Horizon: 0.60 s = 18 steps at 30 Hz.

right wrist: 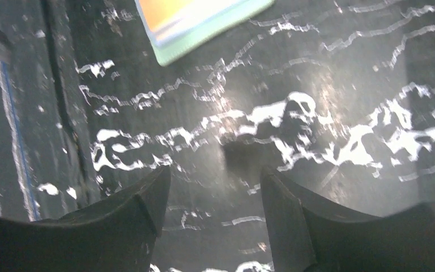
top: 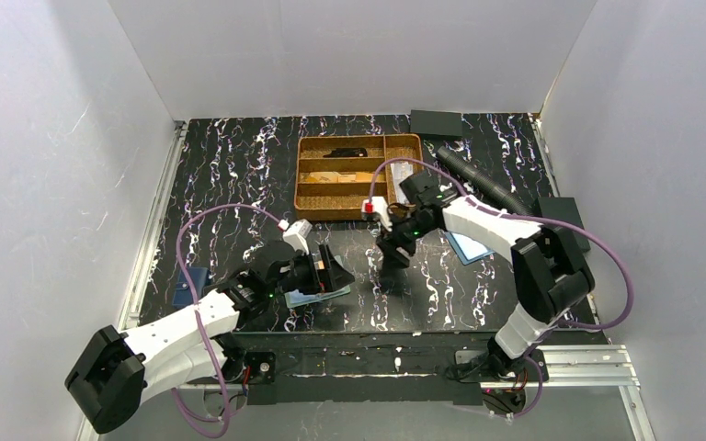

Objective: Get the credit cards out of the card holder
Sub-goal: Remove the credit card from the card holder.

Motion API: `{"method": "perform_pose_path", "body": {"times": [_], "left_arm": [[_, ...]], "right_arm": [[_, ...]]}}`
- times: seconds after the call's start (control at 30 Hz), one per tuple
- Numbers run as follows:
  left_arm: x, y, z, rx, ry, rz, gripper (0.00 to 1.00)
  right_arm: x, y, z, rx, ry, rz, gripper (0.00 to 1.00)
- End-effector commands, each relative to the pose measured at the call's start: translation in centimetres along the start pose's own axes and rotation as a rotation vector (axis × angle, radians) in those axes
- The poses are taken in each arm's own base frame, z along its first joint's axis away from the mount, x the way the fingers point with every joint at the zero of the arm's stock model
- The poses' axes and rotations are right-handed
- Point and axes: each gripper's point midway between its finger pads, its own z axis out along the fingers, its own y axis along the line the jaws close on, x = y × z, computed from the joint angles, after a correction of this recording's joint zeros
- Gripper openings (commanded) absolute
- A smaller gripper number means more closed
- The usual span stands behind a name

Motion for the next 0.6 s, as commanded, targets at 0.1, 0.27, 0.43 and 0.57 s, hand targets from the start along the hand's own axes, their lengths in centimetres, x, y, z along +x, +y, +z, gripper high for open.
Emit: {"method": "perform_pose_path", "body": {"times": [0.1,0.27,0.43,0.57], "left_arm": [[-0.4,2.9,0.1,-0.104,-0.071,-0.036,0.81],[-0.8,5.5,-0.9,-0.265,-0.077,-0.017,0.78],[-1.0,6.7,-2.1,-0.348,-0.085,-0.003,0.76],[-0.7,7.3,-2.5,-0.377,-0.089,-0.037,0.73]], "right_arm": [[-6.6,-0.7,1.6,0.029,-0.137,0.220,0.54],[-8.3,0.0,3.6,-0.043,-0.210,0.333,0.36],[-9.4,0.9,6.0,-0.080,-0.208,0.401,0.24],[-9.8,1.9,7.8,-0.090,-0.170,0.403,0.18]]}}
